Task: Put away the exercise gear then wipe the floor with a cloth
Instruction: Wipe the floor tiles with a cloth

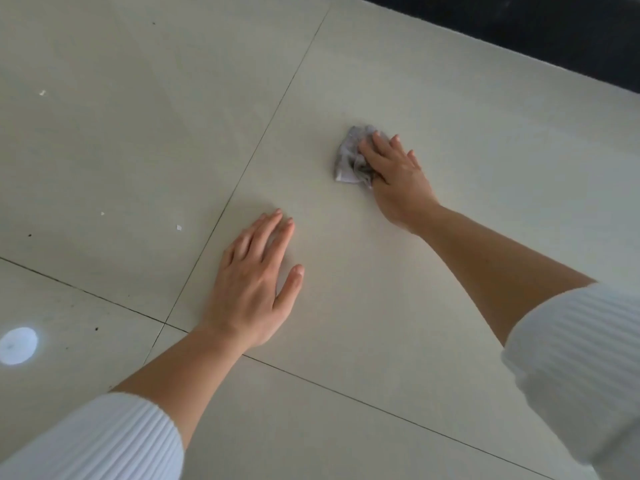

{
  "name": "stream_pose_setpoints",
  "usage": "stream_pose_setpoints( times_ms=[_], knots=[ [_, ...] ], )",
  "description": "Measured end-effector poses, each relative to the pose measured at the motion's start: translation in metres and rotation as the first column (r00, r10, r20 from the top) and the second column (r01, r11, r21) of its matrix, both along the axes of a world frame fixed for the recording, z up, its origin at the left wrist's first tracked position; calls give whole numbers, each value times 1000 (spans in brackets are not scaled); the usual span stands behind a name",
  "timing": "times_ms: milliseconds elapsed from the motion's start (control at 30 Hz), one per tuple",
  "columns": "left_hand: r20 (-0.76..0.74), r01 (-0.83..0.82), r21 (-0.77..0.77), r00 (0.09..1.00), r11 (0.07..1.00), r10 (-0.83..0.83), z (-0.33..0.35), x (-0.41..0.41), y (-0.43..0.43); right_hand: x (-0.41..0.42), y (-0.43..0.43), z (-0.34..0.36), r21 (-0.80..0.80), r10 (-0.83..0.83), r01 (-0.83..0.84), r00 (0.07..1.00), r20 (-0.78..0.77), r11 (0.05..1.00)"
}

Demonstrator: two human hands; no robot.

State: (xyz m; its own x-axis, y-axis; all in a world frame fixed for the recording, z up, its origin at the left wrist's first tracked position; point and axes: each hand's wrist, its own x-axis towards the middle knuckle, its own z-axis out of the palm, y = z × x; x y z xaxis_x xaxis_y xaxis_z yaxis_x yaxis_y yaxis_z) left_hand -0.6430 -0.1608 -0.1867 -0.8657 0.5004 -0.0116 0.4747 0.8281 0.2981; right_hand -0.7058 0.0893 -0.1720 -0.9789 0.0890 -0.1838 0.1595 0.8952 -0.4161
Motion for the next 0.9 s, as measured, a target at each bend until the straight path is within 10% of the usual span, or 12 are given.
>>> stream_pose_setpoints(
  times_ms=[433, 700, 900],
  knots=[
    [-72, 99, -38, 992, 994, -101, -9, -4, -1, 212, -88, 3, -101, 314, -311, 949, 10, 945],
    [127, -48, -251, 989, 967, 82, 15, 17, 24, 325, -130, -1, 85, 552, -550, 834, -11, 831],
    [15, -39, -195, 999, 980, 43, 6, 82, 10, 356, -52, -7, 141, 331, -321, 942, -57, 937]
  ],
)
